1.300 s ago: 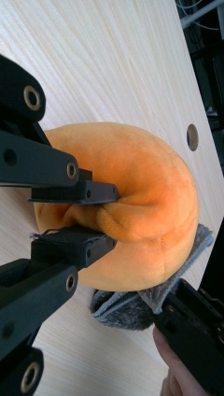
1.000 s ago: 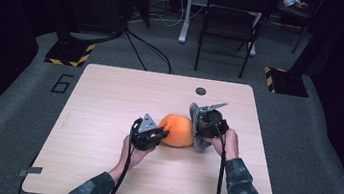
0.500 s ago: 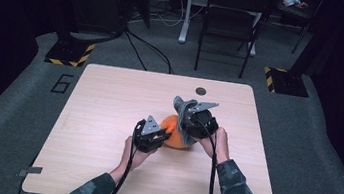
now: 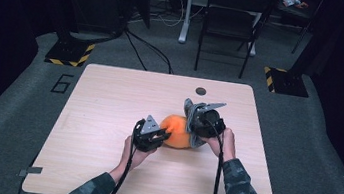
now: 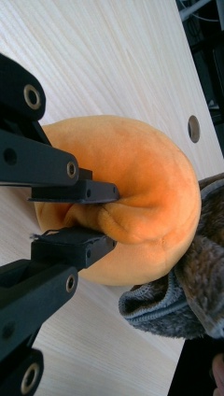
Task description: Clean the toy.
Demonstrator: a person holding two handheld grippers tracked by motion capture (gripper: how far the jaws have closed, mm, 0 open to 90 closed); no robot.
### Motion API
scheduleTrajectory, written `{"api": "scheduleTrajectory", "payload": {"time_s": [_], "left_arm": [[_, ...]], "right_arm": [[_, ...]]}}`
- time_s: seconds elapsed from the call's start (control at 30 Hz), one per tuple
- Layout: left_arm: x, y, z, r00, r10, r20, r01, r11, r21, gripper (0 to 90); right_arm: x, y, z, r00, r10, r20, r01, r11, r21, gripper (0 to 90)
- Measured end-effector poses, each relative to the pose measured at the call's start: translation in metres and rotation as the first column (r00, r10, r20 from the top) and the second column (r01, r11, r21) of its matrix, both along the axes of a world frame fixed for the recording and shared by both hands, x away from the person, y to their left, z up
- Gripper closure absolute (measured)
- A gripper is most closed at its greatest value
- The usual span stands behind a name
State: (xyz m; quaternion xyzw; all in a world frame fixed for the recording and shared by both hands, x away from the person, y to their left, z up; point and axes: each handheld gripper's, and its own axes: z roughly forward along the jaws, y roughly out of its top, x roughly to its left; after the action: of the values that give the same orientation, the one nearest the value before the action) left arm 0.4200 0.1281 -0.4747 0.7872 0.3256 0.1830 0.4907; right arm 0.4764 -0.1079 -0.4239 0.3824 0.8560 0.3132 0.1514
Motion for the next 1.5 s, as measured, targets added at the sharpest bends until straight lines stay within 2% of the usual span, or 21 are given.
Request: {"api": "scheduleTrajectory", "payload": {"time_s": [0.1, 0.27, 0.4, 0.43, 0.47, 0.53, 0.67, 0.8, 0.9, 1.07, 1.2, 1.27, 1.33, 1.43, 1.47, 1.5], "left_arm": [[0.0, 0.0, 0.0, 1.0, -0.003, 0.002, 0.003, 0.9999, 0.01, 76.4], [0.0, 0.0, 0.0, 1.0, -0.003, 0.002, 0.003, 1.0, 0.008, 76.3], [0.0, 0.001, 0.0, 1.0, 0.002, -0.002, -0.002, 1.0, 0.003, 76.3], [0.0, 0.002, 0.001, 1.0, -0.004, -0.001, 0.004, 0.9998, 0.017, 76.3], [0.0, 0.002, 0.001, 1.0, -0.004, -0.001, 0.004, 0.9999, 0.017, 76.2], [-0.001, 0.002, 0.001, 1.0, -0.005, -0.006, 0.005, 0.9999, 0.016, 76.1], [0.0, 0.002, 0.001, 1.0, -0.004, 0.004, 0.004, 0.9998, 0.021, 76.0], [0.001, 0.003, 0.001, 1.0, 0.0, 0.002, 0.0, 0.9999, 0.014, 76.1], [0.001, 0.002, 0.001, 1.0, 0.0, 0.001, 0.0, 1.0, 0.009, 76.1], [0.001, 0.003, 0.001, 1.0, 0.001, 0.0, -0.001, 0.9999, 0.012, 75.9], [0.002, 0.003, 0.001, 1.0, 0.006, 0.002, -0.006, 1.0, 0.006, 75.9], [0.002, 0.004, 0.001, 1.0, 0.006, 0.0, -0.006, 1.0, 0.005, 75.9], [0.003, 0.004, 0.0, 0.9999, 0.012, 0.0, -0.012, 0.9999, -0.004, 75.4], [0.002, 0.004, 0.0, 0.9995, 0.028, 0.018, -0.028, 0.9995, 0.012, 69.9], [0.001, 0.004, 0.0, 0.9988, 0.035, 0.034, -0.036, 0.9989, 0.03, 66.6], [0.0, 0.002, 0.0, 0.9976, 0.049, 0.048, -0.051, 0.9983, 0.03, 63.0]], "right_arm": [[0.004, -0.005, -0.006, 0.9997, -0.02, -0.018, 0.019, 1.0, -0.006, 67.8], [0.009, -0.01, -0.016, 0.9982, -0.046, -0.038, 0.044, 0.998, -0.049, 67.7], [0.014, -0.014, -0.026, 0.9936, -0.081, -0.078, 0.074, 0.993, -0.088, 67.5], [0.016, -0.016, -0.031, 0.9932, -0.082, -0.083, 0.073, 0.992, -0.106, 67.4], [0.017, -0.017, -0.035, 0.991, -0.097, -0.092, 0.087, 0.991, -0.105, 67.4], [0.019, -0.018, -0.044, 0.9871, -0.108, -0.118, 0.093, 0.988, -0.125, 67.3], [0.021, -0.019, -0.05, 0.9855, -0.107, -0.132, 0.086, 0.984, -0.153, 67.3], [0.019, -0.019, -0.044, 0.9873, -0.108, -0.117, 0.091, 0.986, -0.14, 67.8], [0.017, -0.021, -0.031, 0.9909, -0.094, -0.096, 0.083, 0.99, -0.111, 68.0], [0.006, -0.018, 0.003, 0.9983, -0.057, -0.015, 0.057, 0.998, -0.025, 68.3], [-0.003, -0.009, 0.017, 0.9998, -0.015, 0.01, 0.015, 1.0, -0.004, 68.3], [-0.006, -0.001, 0.02, 0.9998, 0.019, -0.006, -0.019, 1.0, -0.007, 68.6], [-0.007, 0.006, 0.016, 0.9988, 0.045, -0.02, -0.046, 0.998, -0.037, 68.6], [-0.006, 0.011, 0.009, 0.9991, 0.041, -0.012, -0.041, 0.998, -0.048, 68.8], [-0.005, 0.011, 0.007, 0.9994, 0.033, -0.006, -0.033, 0.999, -0.04, 68.8], [-0.005, 0.011, 0.006, 0.9996, 0.027, -0.001, -0.027, 0.999, -0.029, 68.8]]}}
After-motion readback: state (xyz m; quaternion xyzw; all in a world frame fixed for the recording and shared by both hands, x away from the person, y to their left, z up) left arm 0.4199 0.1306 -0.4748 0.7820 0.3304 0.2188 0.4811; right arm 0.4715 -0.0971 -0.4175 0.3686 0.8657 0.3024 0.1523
